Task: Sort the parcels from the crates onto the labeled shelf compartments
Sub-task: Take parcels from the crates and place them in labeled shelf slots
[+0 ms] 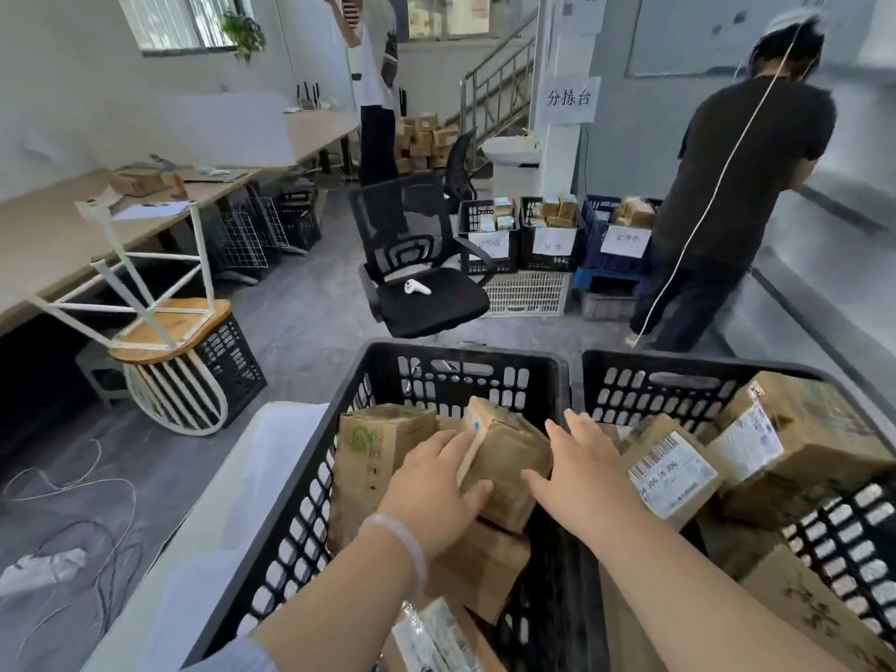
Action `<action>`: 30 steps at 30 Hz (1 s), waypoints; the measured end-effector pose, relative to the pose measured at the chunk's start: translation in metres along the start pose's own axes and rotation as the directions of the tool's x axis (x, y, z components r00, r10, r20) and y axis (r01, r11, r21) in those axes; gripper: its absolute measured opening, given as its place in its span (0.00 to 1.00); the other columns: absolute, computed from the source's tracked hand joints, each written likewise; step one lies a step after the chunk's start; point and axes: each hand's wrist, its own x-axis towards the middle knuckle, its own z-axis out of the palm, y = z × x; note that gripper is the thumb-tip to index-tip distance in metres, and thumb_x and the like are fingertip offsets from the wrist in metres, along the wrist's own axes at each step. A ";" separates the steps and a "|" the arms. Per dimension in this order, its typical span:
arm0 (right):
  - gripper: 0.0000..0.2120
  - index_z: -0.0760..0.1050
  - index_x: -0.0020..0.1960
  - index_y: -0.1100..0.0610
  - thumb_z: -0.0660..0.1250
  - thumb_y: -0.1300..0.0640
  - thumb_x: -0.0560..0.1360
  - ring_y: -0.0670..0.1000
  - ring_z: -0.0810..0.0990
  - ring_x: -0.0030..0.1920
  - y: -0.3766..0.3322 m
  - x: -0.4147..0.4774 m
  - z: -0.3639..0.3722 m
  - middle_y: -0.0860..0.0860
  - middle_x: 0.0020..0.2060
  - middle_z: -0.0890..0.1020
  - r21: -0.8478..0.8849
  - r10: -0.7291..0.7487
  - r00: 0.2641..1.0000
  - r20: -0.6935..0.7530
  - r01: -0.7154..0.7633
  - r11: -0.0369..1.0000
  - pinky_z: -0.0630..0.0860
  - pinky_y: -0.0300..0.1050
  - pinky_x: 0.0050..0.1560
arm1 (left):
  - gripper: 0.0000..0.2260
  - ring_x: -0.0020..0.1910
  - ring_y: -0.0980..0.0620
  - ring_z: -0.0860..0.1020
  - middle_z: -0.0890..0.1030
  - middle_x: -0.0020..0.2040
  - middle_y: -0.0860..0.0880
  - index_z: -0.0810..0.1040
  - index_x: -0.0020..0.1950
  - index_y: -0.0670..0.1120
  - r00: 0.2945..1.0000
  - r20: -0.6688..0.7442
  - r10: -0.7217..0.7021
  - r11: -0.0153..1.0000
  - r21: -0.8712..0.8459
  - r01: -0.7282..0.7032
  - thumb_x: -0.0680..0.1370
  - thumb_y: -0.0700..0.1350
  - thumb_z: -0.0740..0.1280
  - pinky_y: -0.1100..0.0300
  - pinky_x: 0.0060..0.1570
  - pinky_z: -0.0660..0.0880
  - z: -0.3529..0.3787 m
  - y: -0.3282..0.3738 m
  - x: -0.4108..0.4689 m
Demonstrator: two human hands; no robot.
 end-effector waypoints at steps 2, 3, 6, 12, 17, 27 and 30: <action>0.33 0.60 0.76 0.52 0.61 0.37 0.76 0.55 0.43 0.79 -0.001 0.006 0.004 0.54 0.79 0.49 -0.049 0.002 1.000 0.019 -0.001 0.999 0.47 0.54 0.78 | 0.31 0.77 0.51 0.59 0.62 0.78 0.54 0.57 0.80 0.54 0.999 0.041 -0.015 0.999 -0.050 0.017 0.80 0.56 0.65 0.55 0.76 0.58 0.003 0.002 0.016; 0.32 0.62 0.75 0.52 0.61 0.37 0.76 0.56 0.42 0.78 -0.003 0.007 0.005 0.54 0.79 0.49 -0.072 0.003 1.000 0.024 -0.001 0.997 0.45 0.55 0.78 | 0.31 0.77 0.51 0.59 0.62 0.78 0.53 0.56 0.80 0.54 0.998 0.065 -0.017 0.997 -0.072 0.022 0.80 0.56 0.65 0.56 0.75 0.57 0.004 0.002 0.023; 0.30 0.63 0.75 0.51 0.59 0.39 0.77 0.57 0.39 0.78 -0.010 0.007 0.009 0.55 0.79 0.50 -0.123 0.007 1.000 0.010 -0.006 0.992 0.39 0.56 0.77 | 0.32 0.75 0.51 0.63 0.64 0.76 0.51 0.55 0.81 0.54 0.992 0.120 -0.030 0.985 -0.163 0.050 0.80 0.53 0.65 0.58 0.72 0.59 0.009 0.000 0.032; 0.26 0.61 0.76 0.51 0.58 0.46 0.79 0.54 0.52 0.78 -0.033 0.010 0.014 0.51 0.76 0.63 -0.102 -0.002 1.000 -0.020 0.000 0.995 0.40 0.56 0.77 | 0.32 0.65 0.57 0.74 0.75 0.67 0.57 0.62 0.76 0.63 0.982 0.130 -0.134 0.923 -0.344 0.171 0.72 0.66 0.61 0.52 0.66 0.74 0.018 -0.027 0.040; 0.26 0.60 0.76 0.48 0.61 0.51 0.80 0.49 0.60 0.75 -0.055 0.008 0.023 0.48 0.76 0.60 0.462 0.127 0.990 0.060 -0.141 0.875 0.60 0.46 0.73 | 0.26 0.62 0.56 0.75 0.76 0.68 0.54 0.64 0.77 0.55 0.977 0.142 -0.160 0.874 -0.440 0.207 0.80 0.57 0.62 0.57 0.63 0.73 0.004 -0.031 0.038; 0.16 0.70 0.68 0.38 0.58 0.51 0.82 0.38 0.70 0.67 -0.069 -0.013 0.016 0.36 0.66 0.73 0.913 0.223 0.967 -0.120 0.020 0.407 0.68 0.49 0.71 | 0.35 0.56 0.49 0.79 0.79 0.57 0.51 0.73 0.62 0.53 0.931 0.185 -0.314 0.547 -0.767 0.336 0.65 0.75 0.64 0.45 0.60 0.78 -0.014 -0.027 0.031; 0.18 0.72 0.68 0.40 0.57 0.57 0.83 0.34 0.69 0.67 -0.066 -0.023 0.009 0.34 0.65 0.74 0.883 0.120 0.968 -0.221 0.146 0.446 0.66 0.46 0.72 | 0.36 0.55 0.51 0.79 0.79 0.56 0.53 0.73 0.63 0.53 0.933 0.188 -0.307 0.522 -0.786 0.331 0.64 0.74 0.68 0.46 0.59 0.78 -0.025 -0.019 0.030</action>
